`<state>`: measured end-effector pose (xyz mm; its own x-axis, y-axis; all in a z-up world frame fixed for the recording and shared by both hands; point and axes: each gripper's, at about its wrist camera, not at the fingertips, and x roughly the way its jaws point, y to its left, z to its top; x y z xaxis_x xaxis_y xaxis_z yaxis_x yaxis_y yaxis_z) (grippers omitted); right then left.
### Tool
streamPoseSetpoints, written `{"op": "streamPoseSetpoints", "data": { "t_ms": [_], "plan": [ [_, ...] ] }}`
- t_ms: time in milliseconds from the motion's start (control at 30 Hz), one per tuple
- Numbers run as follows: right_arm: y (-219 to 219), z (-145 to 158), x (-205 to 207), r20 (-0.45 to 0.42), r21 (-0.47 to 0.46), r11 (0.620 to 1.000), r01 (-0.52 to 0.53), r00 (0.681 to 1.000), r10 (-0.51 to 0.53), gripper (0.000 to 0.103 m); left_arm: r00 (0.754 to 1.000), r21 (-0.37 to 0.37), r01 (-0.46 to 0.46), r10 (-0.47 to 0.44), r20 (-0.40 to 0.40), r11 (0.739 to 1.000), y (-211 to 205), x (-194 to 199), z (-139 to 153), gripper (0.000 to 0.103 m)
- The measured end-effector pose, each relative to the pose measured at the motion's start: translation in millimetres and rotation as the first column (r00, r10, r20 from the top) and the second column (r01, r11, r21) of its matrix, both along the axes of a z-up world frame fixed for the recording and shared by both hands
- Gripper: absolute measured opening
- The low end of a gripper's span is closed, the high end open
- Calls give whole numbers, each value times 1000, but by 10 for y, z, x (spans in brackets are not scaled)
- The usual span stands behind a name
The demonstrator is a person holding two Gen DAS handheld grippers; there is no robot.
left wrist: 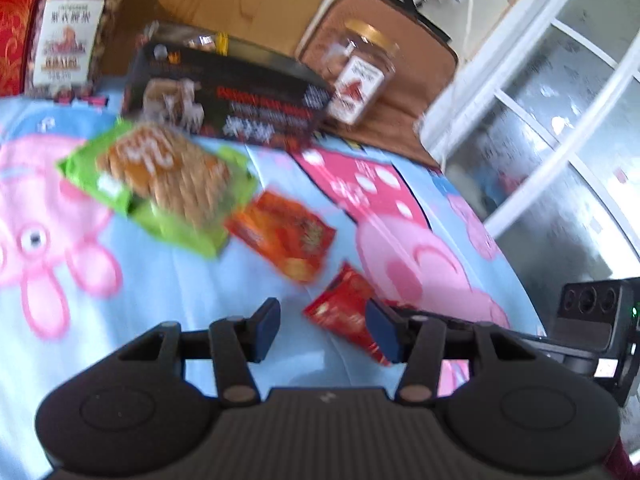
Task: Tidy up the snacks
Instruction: 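Grasp the red candy packet with the right tool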
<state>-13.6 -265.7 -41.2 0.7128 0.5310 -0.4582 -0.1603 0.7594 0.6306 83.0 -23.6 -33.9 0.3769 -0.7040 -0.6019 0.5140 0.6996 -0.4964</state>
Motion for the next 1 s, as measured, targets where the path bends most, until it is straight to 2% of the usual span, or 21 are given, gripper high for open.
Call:
{"op": "streamPoseSetpoints", "data": {
  "t_ms": [100, 233, 300, 367, 433, 533, 600, 700, 800, 900, 1000],
  "plan": [
    [147, -20, -97, 5, 17, 998, -62, 998, 62, 21, 1000, 4, -16, 15, 16, 1000, 83, -117, -21, 49],
    [312, 10, -131, 35, -23, 992, -121, 992, 122, 21, 999, -39, -24, 23, -35, 999, 221, -157, -64, 49],
    [340, 14, -139, 48, -40, 992, -122, 991, 124, 22, 999, -45, -14, 12, -46, 999, 242, -187, -98, 45],
    [351, -17, -113, 36, -46, 991, -125, 991, 126, 23, 999, -51, -14, 13, -33, 999, 252, -244, -105, 34],
    [370, -46, -113, 32, -53, 991, -125, 991, 127, 26, 1000, -47, -13, 12, -21, 999, 257, -279, -109, 29],
    [363, -37, -154, 52, -84, 988, -133, 989, 137, 29, 999, -56, -20, 18, -47, 998, 305, -275, -156, 15],
    [355, -38, -185, 63, -110, 983, -150, 985, 158, 29, 997, -79, -23, 18, -70, 997, 351, -269, -203, 12],
    [380, -18, -263, 91, -172, 968, -182, 976, 200, 32, 996, -75, -32, 26, -80, 997, 370, -279, -236, 5],
    [421, -9, -313, 112, -233, 952, -196, 968, 226, 32, 996, -85, -22, 14, -91, 996, 368, -273, -252, 5],
    [492, 23, -371, 133, -329, 920, -210, 955, 266, 33, 994, -93, -10, 0, -111, 996, 362, -263, -236, 9],
    [510, 39, -406, 140, -375, 900, -223, 946, 292, 39, 992, -147, 16, -34, -124, 989, 371, -254, -207, 41]
  ]
}}
